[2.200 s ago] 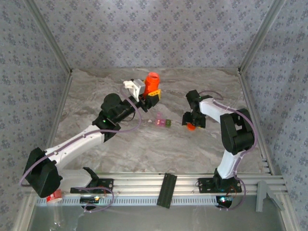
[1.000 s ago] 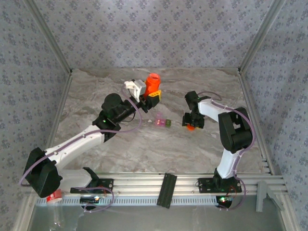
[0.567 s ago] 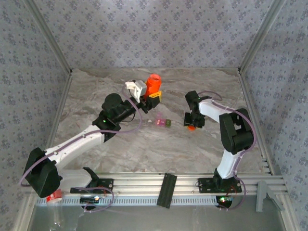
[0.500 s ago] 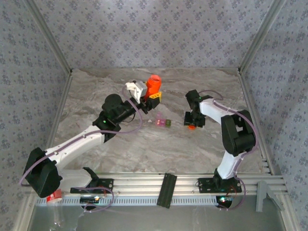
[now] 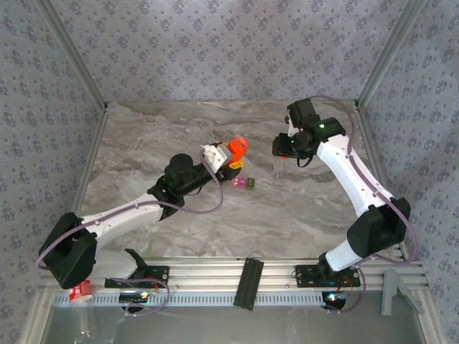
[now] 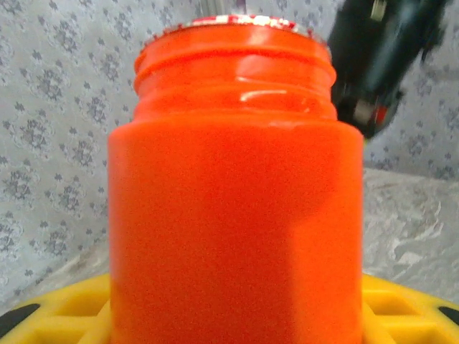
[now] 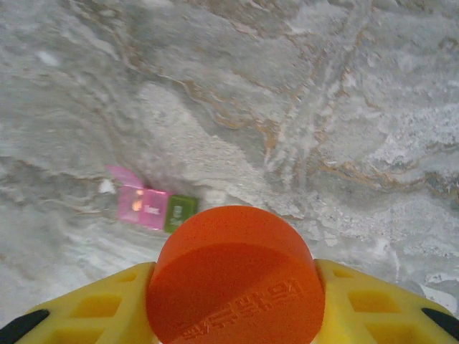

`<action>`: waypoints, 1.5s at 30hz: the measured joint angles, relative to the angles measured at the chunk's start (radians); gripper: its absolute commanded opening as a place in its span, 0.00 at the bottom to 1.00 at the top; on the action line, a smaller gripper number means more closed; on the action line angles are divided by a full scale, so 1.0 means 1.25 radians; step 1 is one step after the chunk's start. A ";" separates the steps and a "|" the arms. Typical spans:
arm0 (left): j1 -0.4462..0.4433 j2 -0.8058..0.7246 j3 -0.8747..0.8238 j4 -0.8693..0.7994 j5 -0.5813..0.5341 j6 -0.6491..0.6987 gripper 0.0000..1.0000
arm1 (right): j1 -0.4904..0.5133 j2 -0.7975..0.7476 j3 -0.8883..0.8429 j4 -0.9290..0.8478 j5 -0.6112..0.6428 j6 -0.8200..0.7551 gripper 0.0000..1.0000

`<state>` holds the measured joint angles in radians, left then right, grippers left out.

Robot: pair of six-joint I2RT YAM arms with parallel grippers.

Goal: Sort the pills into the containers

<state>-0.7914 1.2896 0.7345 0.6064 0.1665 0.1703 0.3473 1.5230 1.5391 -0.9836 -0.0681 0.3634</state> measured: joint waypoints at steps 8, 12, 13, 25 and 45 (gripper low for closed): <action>-0.002 0.039 -0.004 -0.051 -0.014 0.047 0.00 | -0.038 -0.005 0.092 -0.054 -0.157 -0.052 0.34; -0.002 0.061 -0.007 -0.059 -0.020 0.061 0.00 | -0.039 -0.005 0.110 -0.067 -0.229 -0.072 0.34; -0.002 0.067 -0.008 -0.060 -0.020 0.065 0.00 | -0.039 -0.004 0.112 -0.069 -0.245 -0.077 0.34; -0.002 0.127 -0.005 -0.078 -0.020 0.108 0.00 | -0.019 0.026 0.125 -0.090 -0.365 -0.137 0.35; 0.031 0.146 0.002 -0.090 0.052 0.144 0.00 | 0.044 0.085 0.119 -0.096 -0.422 -0.208 0.33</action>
<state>-0.7521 1.4719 0.7372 0.4938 0.2317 0.3500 0.4023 1.6291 1.6882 -1.1034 -0.5953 0.1032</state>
